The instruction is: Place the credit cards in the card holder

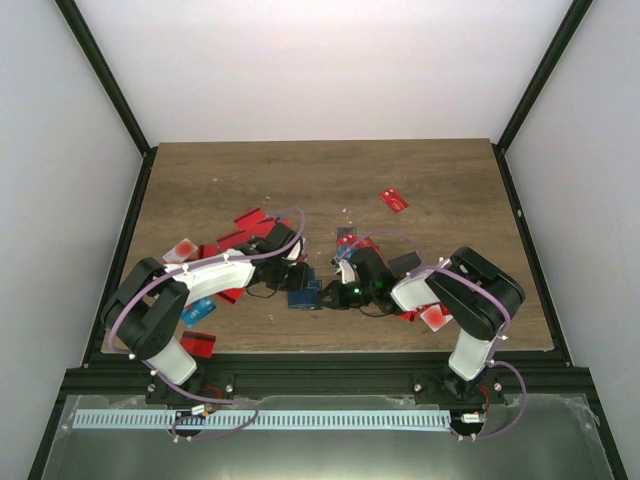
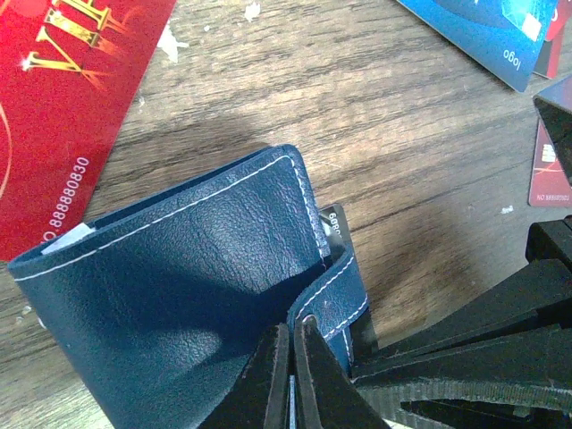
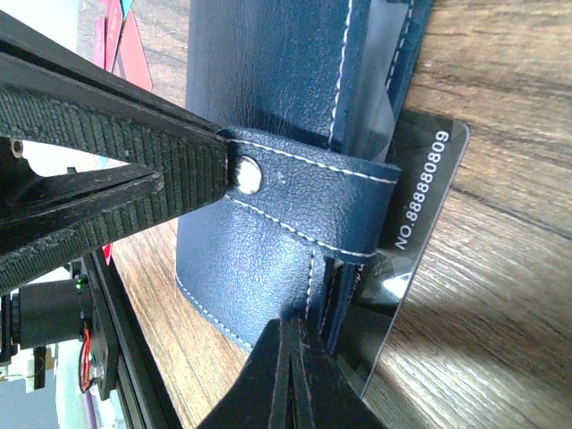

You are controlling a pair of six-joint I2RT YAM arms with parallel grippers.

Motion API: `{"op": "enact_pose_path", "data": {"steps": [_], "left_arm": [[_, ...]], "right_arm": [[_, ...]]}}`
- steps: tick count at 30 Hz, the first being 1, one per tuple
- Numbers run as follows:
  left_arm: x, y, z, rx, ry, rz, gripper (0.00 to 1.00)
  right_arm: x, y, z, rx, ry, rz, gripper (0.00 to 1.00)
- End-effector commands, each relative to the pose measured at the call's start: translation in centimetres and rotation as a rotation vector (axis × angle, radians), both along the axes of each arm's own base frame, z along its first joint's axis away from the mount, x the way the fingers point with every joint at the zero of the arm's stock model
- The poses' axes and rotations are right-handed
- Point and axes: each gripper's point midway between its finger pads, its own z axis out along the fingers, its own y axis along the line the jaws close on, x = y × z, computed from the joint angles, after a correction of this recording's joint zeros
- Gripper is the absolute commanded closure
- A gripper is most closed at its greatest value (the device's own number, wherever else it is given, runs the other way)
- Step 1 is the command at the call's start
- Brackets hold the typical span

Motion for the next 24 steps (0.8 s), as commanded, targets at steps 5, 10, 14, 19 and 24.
{"op": "enact_pose_path", "data": {"steps": [5, 10, 14, 19, 24], "left_arm": [[0.3, 0.7, 0.6, 0.038, -0.02, 0.007, 0.96], [0.0, 1.0, -0.2, 0.058, -0.005, 0.008, 0.96], [-0.1, 1.5, -1.0, 0.072, -0.006, 0.017, 0.96], [0.0, 1.7, -1.7, 0.072, -0.006, 0.018, 0.96], [-0.1, 1.6, -1.7, 0.062, -0.005, 0.015, 0.96]], "right_arm": [[-0.4, -1.9, -3.7, -0.132, 0.082, -0.047, 0.99], [-0.5, -1.8, -4.0, -0.135, 0.09, -0.041, 0.99], [-0.6, -1.6, -3.5, -0.117, 0.081, -0.03, 0.99], [-0.6, -0.7, 0.5, -0.013, -0.016, 0.017, 0.99], [-0.7, 0.2, 4.2, 0.084, -0.069, 0.056, 0.98]]}}
